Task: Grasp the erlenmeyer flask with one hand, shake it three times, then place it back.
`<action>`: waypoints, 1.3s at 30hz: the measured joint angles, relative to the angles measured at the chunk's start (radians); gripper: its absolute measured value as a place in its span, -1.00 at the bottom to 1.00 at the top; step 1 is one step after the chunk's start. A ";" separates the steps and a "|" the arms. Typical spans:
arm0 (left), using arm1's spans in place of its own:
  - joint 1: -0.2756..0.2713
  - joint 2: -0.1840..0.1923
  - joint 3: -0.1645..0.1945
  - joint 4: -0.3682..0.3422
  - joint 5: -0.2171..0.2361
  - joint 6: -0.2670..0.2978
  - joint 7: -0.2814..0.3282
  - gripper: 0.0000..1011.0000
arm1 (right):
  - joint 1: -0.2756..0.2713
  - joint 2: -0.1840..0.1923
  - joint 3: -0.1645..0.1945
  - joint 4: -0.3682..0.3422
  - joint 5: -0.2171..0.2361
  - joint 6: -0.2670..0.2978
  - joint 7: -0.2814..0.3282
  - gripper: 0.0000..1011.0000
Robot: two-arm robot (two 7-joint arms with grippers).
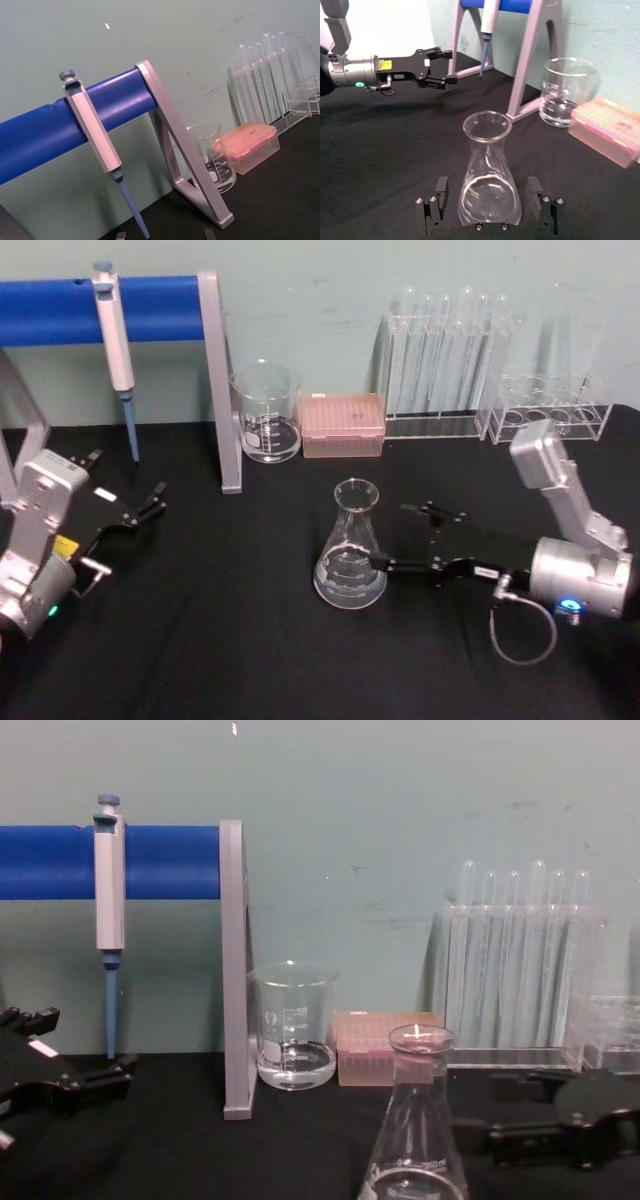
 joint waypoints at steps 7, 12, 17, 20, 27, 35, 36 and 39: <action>0.000 0.000 0.000 0.000 0.000 0.000 0.000 0.98 | -0.056 0.052 0.059 -0.058 0.055 0.029 -0.062 0.98; 0.000 0.000 0.000 0.000 0.000 0.000 0.000 0.98 | -0.074 0.058 0.093 -0.073 0.060 0.029 -0.124 0.98; 0.000 0.000 0.000 0.000 0.000 0.000 0.000 0.98 | -0.084 0.036 0.129 -0.081 0.039 0.008 -0.209 0.98; 0.000 0.000 0.000 0.000 0.000 0.000 0.000 0.98 | -0.089 0.006 0.149 -0.083 0.014 -0.022 -0.266 0.98; 0.000 0.000 0.000 0.000 0.000 0.000 0.000 0.98 | -0.085 -0.059 0.162 -0.077 -0.069 -0.084 -0.375 0.98; 0.000 0.000 0.000 0.000 0.000 0.000 0.000 0.98 | -0.086 -0.115 0.171 -0.063 -0.152 -0.131 -0.465 0.98; 0.000 0.000 0.000 0.000 0.000 0.000 0.000 0.98 | -0.089 -0.122 0.175 -0.059 -0.162 -0.139 -0.477 0.98; 0.000 0.000 0.000 0.000 0.000 0.000 0.000 0.98 | -0.095 -0.132 0.182 -0.051 -0.171 -0.147 -0.491 0.98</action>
